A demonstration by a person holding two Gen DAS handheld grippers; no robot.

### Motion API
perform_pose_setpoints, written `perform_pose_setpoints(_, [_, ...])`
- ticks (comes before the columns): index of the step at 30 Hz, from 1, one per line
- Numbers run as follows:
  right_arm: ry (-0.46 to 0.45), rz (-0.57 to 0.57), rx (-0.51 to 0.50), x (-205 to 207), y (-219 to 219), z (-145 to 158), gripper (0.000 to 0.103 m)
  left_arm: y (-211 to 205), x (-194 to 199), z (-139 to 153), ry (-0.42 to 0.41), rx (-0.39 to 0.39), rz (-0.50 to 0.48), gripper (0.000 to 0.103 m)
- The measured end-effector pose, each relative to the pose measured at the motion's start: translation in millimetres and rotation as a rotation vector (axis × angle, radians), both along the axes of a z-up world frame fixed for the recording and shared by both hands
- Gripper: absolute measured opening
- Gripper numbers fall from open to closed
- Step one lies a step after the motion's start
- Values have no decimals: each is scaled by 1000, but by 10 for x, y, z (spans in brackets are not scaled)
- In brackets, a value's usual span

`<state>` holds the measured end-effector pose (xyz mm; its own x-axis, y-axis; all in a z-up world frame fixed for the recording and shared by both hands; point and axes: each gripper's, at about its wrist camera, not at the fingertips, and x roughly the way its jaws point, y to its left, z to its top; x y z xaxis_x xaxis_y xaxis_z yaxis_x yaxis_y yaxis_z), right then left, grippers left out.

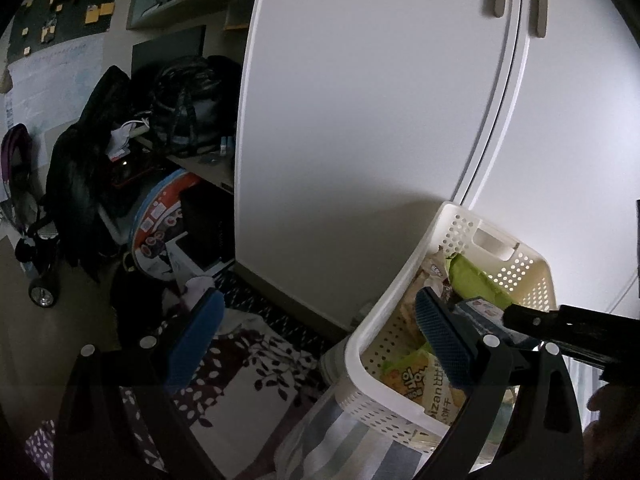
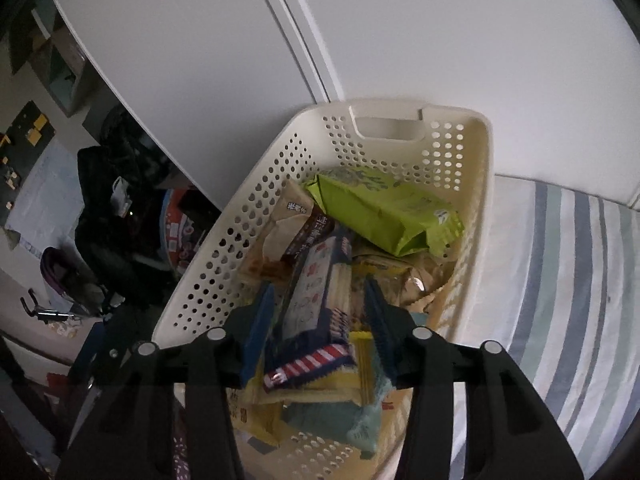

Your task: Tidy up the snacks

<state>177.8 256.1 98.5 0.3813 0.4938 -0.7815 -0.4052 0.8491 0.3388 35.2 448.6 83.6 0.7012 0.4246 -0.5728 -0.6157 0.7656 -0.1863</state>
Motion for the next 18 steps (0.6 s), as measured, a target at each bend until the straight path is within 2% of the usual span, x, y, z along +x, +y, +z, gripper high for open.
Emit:
perform_pose_setpoints(3, [-58,-11,-15,-105,49,72,75,-17,3,8,-1,14,0,98])
perform_pose_setpoints(5, [-115,-6,-58,-178,46,117,80,-38,10,17,3,29,-1,100])
perform_pose_setpoints(7, [-168,-9,-107,-290,-34,160,91,-69,21,35,8,47,-2,100])
perform_pose_setpoints(11, [-256,-21,-197,-503,-148,209,98,-170,43,86,25,112,-5,100])
perform_pose_setpoints(18, [-329,-15,-294,-812,-279,230,98,-356,65,194,40,212,-20,100])
